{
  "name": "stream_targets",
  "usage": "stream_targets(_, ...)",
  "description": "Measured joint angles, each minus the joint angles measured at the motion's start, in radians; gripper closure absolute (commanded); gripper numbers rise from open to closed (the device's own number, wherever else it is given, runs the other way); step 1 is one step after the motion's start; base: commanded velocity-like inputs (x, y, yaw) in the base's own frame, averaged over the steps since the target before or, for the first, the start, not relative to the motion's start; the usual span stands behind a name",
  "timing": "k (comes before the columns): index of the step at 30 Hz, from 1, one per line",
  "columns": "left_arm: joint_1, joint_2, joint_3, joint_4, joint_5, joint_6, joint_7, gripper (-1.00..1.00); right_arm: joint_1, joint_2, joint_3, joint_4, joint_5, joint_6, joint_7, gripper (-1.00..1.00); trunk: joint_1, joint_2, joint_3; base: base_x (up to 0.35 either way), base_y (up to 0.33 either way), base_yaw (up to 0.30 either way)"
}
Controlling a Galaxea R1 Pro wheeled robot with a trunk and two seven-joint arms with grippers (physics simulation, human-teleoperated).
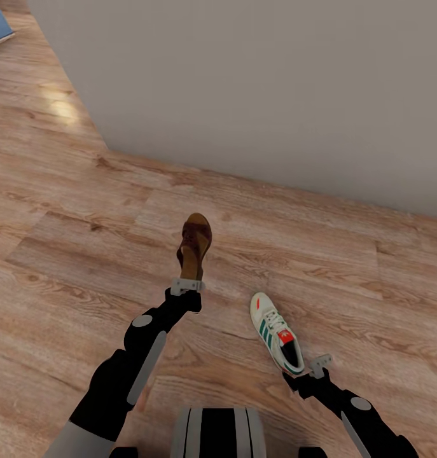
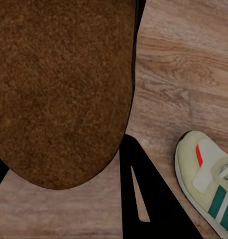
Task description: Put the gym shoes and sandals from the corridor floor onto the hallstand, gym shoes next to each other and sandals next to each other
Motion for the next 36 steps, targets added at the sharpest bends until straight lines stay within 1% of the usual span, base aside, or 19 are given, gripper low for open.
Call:
stream_targets(15, 0.0, 0.0, 0.0, 0.0, 0.0, 0.0, 0.0, 1.0, 0.0, 0.0, 0.0, -0.001, 0.0, 0.0, 0.001, -1.0, 0.0, 0.0, 0.0, 0.022, 0.0, 0.0)
stream_targets(16, 0.0, 0.0, 0.0, 0.0, 0.0, 0.0, 0.0, 1.0, 0.0, 0.0, 0.0, -0.001, 0.0, 0.0, 0.001, -1.0, 0.0, 0.0, -0.001, 0.0, 0.0, 0.0)
stream_targets(19, 0.0, 0.0, 0.0, 0.0, 0.0, 0.0, 0.0, 1.0, 0.0, 0.0, 0.0, -0.001, 0.0, 0.0, 0.001, -1.0, 0.002, -0.001, -0.015, 0.0, 0.0, 0.0)
stream_targets(20, 0.0, 0.0, 0.0, -0.001, 0.0, 0.0, 0.0, 1.0, 0.0, 0.0, 0.0, 0.0, 0.0, 0.0, 0.001, -1.0, 0.002, -0.001, -0.016, 0.0, 0.0, 0.0)
stream_targets(29, 0.0, 0.0, 0.0, 0.0, 0.0, 0.0, 0.0, 1.0, 0.0, 0.0, 0.0, 0.0, 0.0, 0.0, 0.0, -1.0, 0.002, -0.001, -0.016, 0.001, 0.0, 0.0)
stream_targets(36, 0.0, 0.0, 0.0, 0.0, 0.0, 0.0, 0.0, 1.0, 0.0, 0.0, -0.001, -0.001, 0.0, 0.0, -0.001, -1.0, 0.002, -0.001, -0.016, 0.08, 0.0, 0.0)
